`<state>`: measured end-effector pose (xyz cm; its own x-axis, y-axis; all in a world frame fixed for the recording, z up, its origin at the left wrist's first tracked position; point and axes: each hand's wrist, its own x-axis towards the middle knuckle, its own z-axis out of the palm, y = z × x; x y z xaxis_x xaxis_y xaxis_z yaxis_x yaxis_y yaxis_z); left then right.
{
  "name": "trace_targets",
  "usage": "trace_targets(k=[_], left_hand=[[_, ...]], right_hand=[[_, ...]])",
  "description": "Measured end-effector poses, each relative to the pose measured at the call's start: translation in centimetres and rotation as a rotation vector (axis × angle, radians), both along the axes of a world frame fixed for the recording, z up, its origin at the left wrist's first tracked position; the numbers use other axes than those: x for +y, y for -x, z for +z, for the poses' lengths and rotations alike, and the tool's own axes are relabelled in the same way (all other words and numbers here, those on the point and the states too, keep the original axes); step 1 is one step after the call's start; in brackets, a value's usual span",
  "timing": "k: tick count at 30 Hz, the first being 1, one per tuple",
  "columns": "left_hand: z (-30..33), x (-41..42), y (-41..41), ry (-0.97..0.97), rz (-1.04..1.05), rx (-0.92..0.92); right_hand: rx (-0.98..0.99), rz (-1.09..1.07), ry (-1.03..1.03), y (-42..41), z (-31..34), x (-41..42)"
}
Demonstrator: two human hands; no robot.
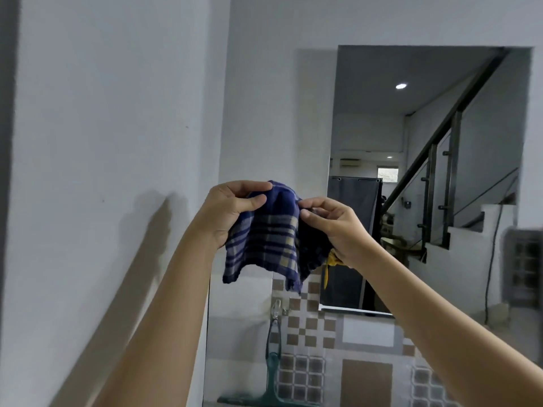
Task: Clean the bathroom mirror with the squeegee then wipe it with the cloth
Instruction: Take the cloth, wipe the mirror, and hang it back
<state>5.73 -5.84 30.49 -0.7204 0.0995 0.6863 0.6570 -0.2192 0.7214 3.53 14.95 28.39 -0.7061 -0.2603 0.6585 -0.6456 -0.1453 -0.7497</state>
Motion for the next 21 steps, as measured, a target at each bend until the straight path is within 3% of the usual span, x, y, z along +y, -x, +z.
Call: trace_targets(k=[4, 10, 18, 21], left_hand=[[-0.3, 3.3, -1.8, 0.002, -0.1, -0.001], [-1.2, 8.2, -3.1, 0.131, -0.089, 0.06], [-1.3, 13.2, -4.6, 0.234, 0.026, 0.182], [-1.5, 14.9, -4.8, 0.277, 0.179, 0.224]], right_hand=[[-0.039, 0.156, 0.127, -2.9, -1.2, 1.8], [-0.072, 0.267, 0.216, -5.1, -1.6, 5.1], [-0.084, 0.422, 0.001, -6.5, -1.7, 10.7], [-0.059, 0.401, -0.078, -6.9, -1.9, 12.6]])
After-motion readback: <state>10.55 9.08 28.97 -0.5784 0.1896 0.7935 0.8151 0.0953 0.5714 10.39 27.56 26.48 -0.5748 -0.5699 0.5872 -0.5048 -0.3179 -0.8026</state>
